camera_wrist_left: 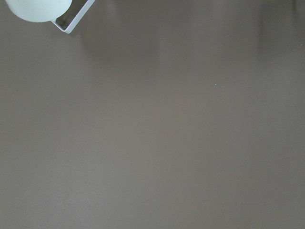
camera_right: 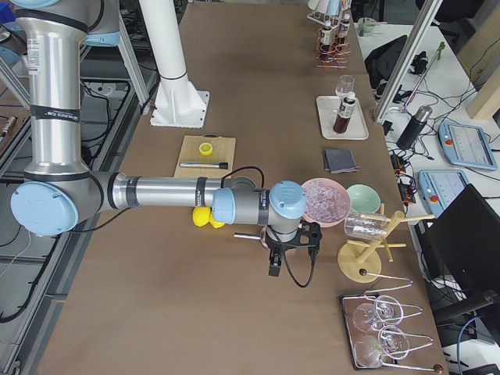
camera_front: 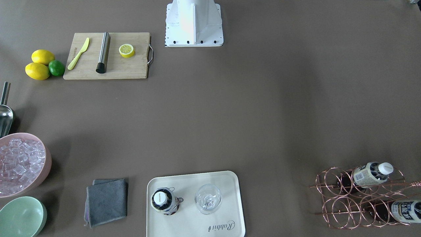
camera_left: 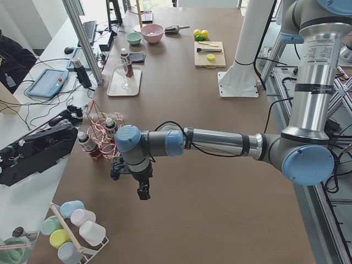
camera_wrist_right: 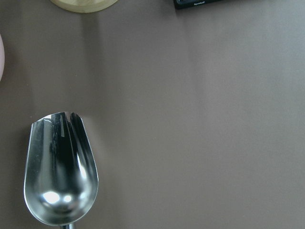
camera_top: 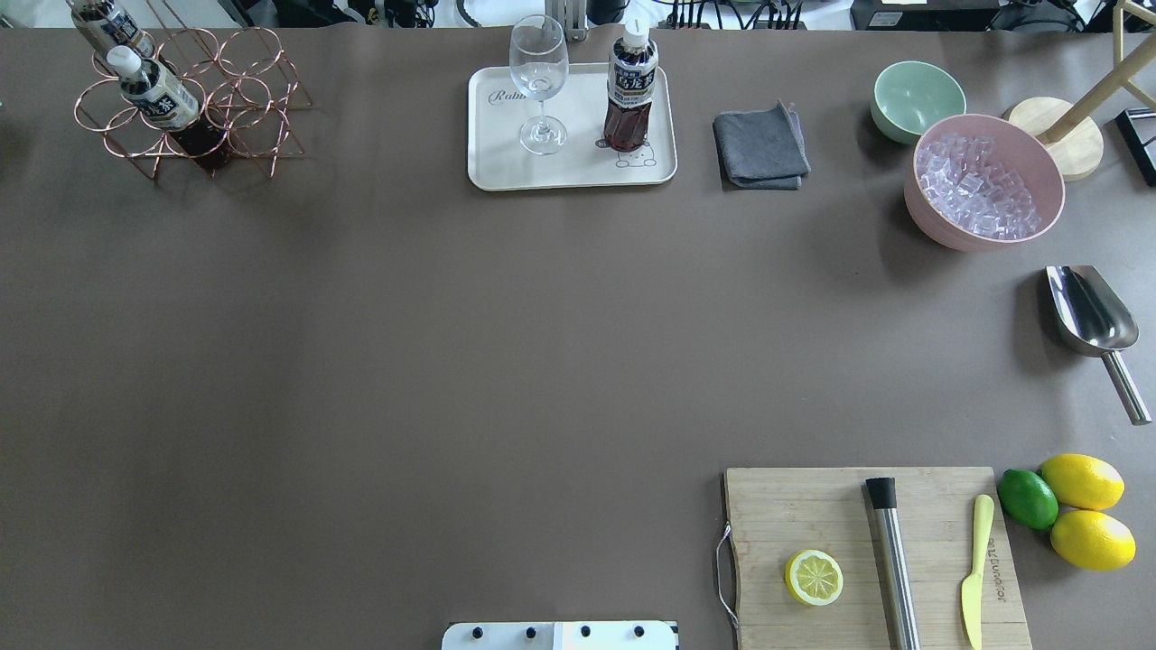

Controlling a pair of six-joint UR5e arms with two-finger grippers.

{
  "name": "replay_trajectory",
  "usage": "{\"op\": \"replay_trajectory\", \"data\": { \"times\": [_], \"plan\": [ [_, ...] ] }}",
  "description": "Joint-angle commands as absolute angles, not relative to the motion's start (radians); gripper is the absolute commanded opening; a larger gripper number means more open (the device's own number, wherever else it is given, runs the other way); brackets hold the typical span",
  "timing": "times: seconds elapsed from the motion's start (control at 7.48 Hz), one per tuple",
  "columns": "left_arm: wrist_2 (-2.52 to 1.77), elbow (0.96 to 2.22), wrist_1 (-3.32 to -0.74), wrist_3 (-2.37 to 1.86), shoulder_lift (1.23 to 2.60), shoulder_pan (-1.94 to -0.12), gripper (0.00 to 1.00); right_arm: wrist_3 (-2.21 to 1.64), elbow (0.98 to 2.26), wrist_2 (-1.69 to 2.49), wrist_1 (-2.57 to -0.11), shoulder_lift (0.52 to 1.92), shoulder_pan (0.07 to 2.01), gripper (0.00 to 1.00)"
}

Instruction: Take tea from basket to plate

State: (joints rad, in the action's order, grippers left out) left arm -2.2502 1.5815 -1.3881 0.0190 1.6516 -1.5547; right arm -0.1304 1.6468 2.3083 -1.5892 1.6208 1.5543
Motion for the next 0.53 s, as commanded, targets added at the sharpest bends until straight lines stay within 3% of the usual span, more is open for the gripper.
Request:
{"op": "replay_trajectory", "data": {
  "times": [0.0, 0.4],
  "plan": [
    [-2.250, 1.585, -1.394, 0.020, 1.657, -1.554, 0.98, -0.130, 1.644, 2.307, -1.591, 1.623, 1.557, 0.99],
    [-2.250, 1.588, -1.396, 0.020, 1.661, -1.549, 0.98, -0.130, 1.646, 2.307, -1.591, 1.620, 1.557, 0.99]
  ]
}}
